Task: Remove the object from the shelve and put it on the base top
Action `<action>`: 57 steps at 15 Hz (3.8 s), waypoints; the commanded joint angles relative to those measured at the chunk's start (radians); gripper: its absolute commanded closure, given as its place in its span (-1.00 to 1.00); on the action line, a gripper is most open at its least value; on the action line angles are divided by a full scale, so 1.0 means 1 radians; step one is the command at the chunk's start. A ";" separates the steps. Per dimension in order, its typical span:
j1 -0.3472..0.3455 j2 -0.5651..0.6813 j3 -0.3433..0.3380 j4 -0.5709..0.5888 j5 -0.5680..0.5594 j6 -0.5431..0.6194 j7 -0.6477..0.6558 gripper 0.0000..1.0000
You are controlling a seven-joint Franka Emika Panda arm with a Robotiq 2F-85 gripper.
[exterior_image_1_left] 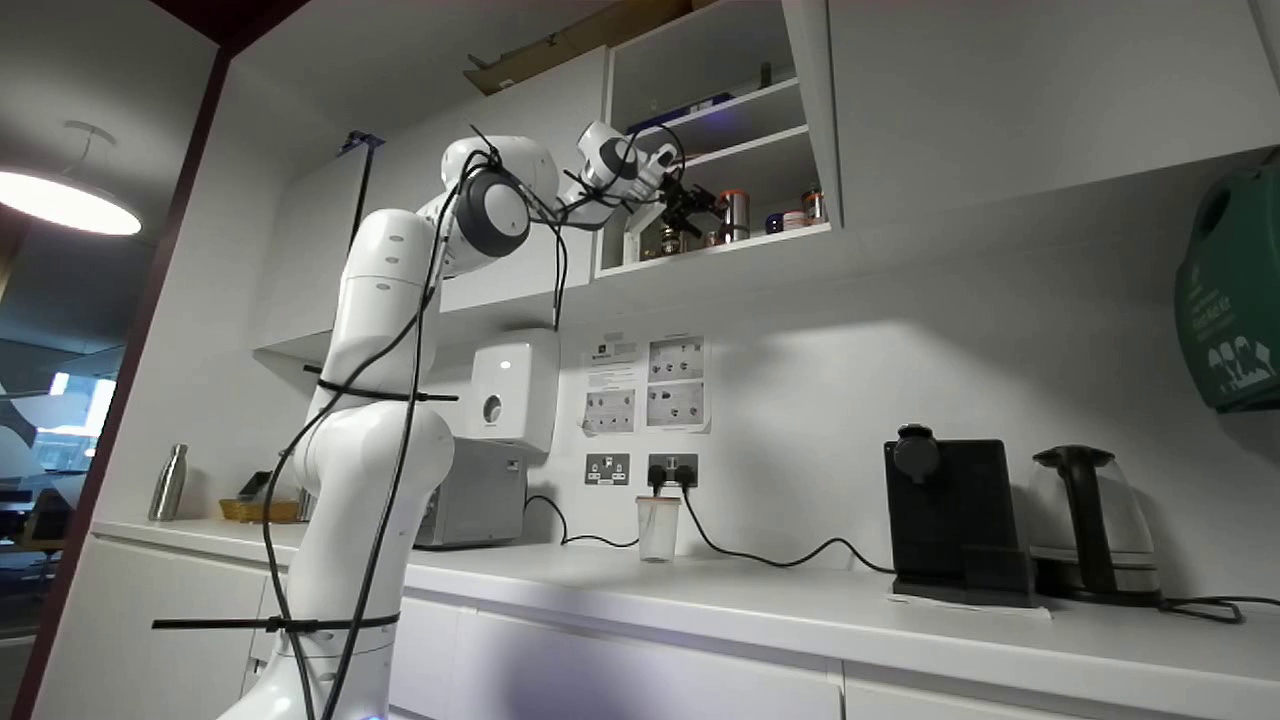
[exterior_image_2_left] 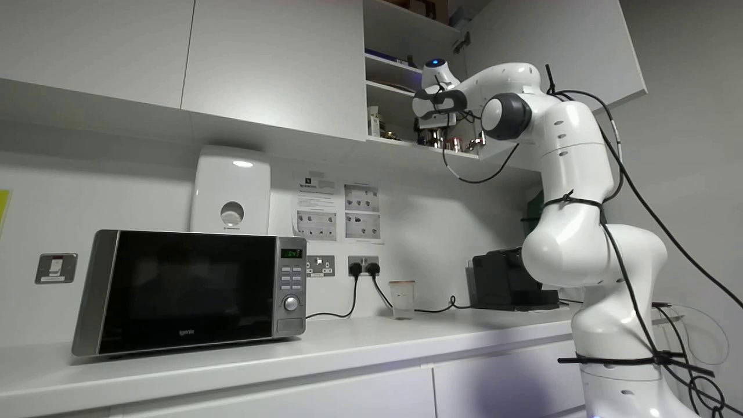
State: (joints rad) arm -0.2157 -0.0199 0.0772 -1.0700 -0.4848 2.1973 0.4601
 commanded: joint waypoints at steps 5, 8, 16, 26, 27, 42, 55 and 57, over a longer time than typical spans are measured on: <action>-0.001 0.092 -0.007 0.140 -0.063 -0.032 0.020 -1.00; -0.001 0.105 -0.016 0.167 -0.060 -0.033 0.019 -1.00; 0.003 0.145 -0.039 0.201 -0.055 -0.035 0.018 -1.00; 0.002 0.155 -0.041 0.220 -0.045 -0.030 0.012 0.03; 0.002 0.153 -0.041 0.220 -0.045 -0.029 0.013 0.03; 0.011 0.051 -0.032 0.131 -0.016 -0.049 -0.017 0.03; 0.023 -0.280 -0.040 -0.240 0.103 -0.140 -0.138 0.03; 0.025 -0.320 -0.042 -0.280 0.103 -0.134 -0.137 0.03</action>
State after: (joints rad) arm -0.1986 -0.2552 0.0478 -1.2616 -0.4037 2.0652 0.3475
